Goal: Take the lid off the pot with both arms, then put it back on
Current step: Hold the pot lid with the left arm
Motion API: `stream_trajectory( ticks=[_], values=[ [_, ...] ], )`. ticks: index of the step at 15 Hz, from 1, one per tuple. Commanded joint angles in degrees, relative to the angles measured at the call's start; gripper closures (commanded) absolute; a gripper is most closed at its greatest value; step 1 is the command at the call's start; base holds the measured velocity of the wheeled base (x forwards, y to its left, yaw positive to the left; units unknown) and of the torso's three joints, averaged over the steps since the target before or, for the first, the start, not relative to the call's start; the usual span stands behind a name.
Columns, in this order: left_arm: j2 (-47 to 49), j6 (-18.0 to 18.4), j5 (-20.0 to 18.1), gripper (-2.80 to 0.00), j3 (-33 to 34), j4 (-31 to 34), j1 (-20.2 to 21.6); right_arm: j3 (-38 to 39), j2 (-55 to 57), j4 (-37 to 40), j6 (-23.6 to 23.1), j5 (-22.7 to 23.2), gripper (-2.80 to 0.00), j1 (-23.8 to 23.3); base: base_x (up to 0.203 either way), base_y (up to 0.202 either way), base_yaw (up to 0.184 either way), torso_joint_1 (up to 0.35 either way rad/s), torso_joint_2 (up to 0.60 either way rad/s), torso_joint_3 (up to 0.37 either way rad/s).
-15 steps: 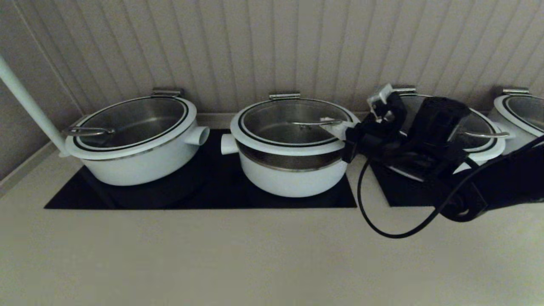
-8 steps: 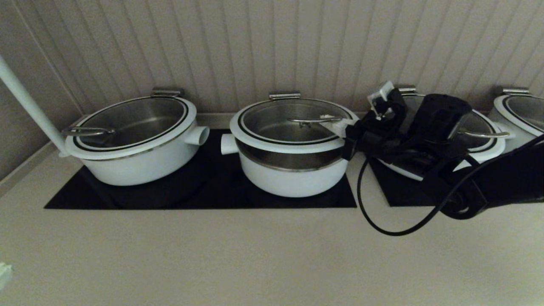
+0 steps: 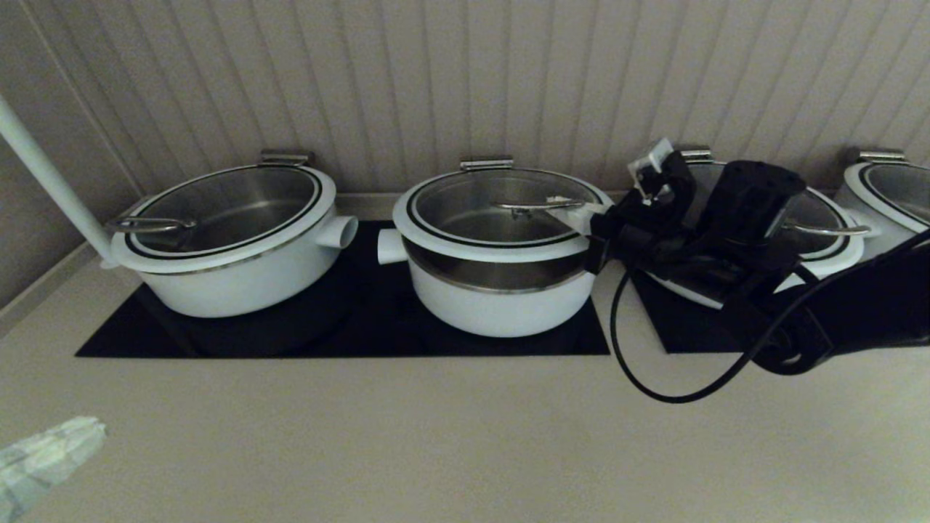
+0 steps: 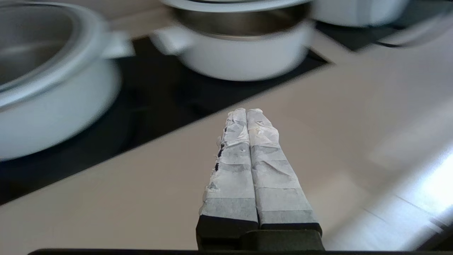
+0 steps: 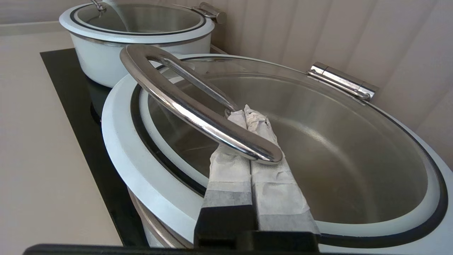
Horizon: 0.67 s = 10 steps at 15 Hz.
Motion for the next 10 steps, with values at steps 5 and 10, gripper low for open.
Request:
stream_trajectory(
  ticks=[5,10],
  values=[
    [19.28,5.34,-1.12,0.0,-0.95,-8.1,-10.69,-1.08,0.88,-0.22,0.0,0.24,0.0,0.03,0.0,0.0,0.0,0.0,0.0,0.0],
    [38.26,8.44,3.86,0.0,-4.38,-22.45,-19.21,-4.03,2.95,0.05,0.02,0.24,0.0,0.03,0.0,0.0,0.0,0.0,0.0,0.0]
  ],
)
